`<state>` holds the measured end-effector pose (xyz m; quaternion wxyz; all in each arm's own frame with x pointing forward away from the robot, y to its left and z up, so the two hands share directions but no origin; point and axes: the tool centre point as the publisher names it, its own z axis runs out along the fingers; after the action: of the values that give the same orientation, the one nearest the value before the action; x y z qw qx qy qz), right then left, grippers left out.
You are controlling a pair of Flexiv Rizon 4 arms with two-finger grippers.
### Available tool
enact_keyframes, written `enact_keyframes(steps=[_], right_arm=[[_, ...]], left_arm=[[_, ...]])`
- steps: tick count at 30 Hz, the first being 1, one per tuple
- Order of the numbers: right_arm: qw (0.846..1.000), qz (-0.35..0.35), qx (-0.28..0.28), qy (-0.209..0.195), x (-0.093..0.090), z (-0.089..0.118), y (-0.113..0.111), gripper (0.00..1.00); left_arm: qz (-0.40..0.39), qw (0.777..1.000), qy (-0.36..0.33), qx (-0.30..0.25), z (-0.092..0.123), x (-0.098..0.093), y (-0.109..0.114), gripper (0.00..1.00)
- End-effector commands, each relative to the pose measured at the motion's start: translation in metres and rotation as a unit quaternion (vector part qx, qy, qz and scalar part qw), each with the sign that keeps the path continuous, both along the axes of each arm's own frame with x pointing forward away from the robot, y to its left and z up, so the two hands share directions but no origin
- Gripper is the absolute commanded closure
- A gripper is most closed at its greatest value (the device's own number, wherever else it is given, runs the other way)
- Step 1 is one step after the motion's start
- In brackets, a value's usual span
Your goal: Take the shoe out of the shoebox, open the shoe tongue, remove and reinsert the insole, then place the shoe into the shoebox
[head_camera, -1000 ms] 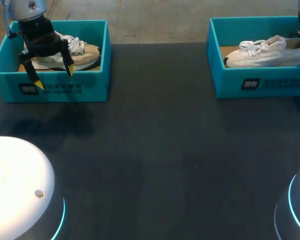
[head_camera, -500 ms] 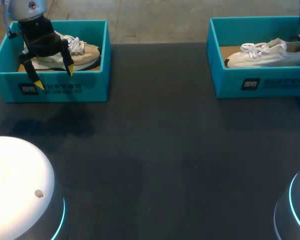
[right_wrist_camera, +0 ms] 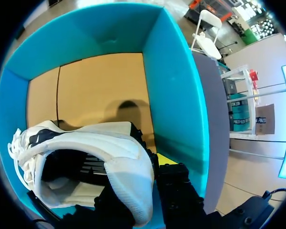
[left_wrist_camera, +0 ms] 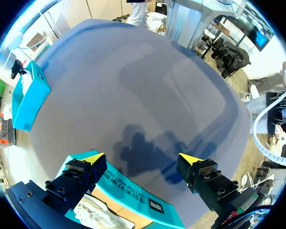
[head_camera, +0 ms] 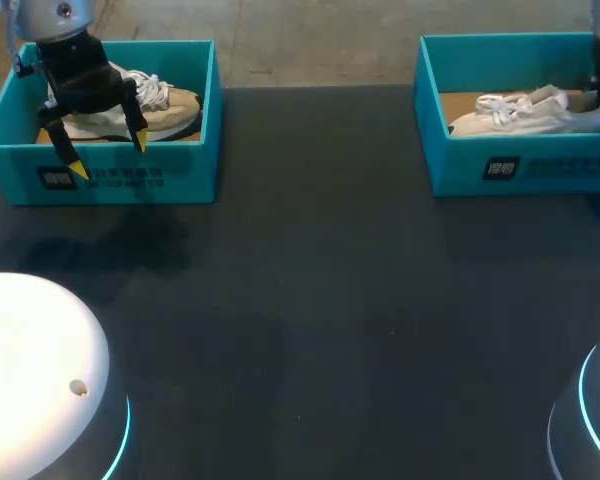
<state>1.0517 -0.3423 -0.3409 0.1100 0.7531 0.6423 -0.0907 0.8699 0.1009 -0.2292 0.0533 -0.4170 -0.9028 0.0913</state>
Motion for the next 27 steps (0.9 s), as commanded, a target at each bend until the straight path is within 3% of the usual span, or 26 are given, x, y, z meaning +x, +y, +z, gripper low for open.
enact_keyframes(steps=[1,7,17,27], right_arm=[[1.0,0.001,0.0,-0.002,-0.004,-0.005,0.0,1.0],[1.0,-0.004,0.011,0.004,-0.01,-0.01,-0.003,1.0],[1.0,0.001,-0.001,0.01,-0.012,-0.001,0.005,1.0],[1.0,0.001,0.022,0.009,-0.015,-0.022,0.007,1.0]], left_arm=[[0.0,1.0,0.0,0.002,0.0,0.0,0.0,0.0],[0.0,1.0,0.0,0.002,0.0,0.0,0.0,0.0],[0.0,1.0,0.0,0.002,0.0,0.0,0.0,0.0],[0.0,1.0,0.0,0.002,0.0,0.0,0.0,0.0]])
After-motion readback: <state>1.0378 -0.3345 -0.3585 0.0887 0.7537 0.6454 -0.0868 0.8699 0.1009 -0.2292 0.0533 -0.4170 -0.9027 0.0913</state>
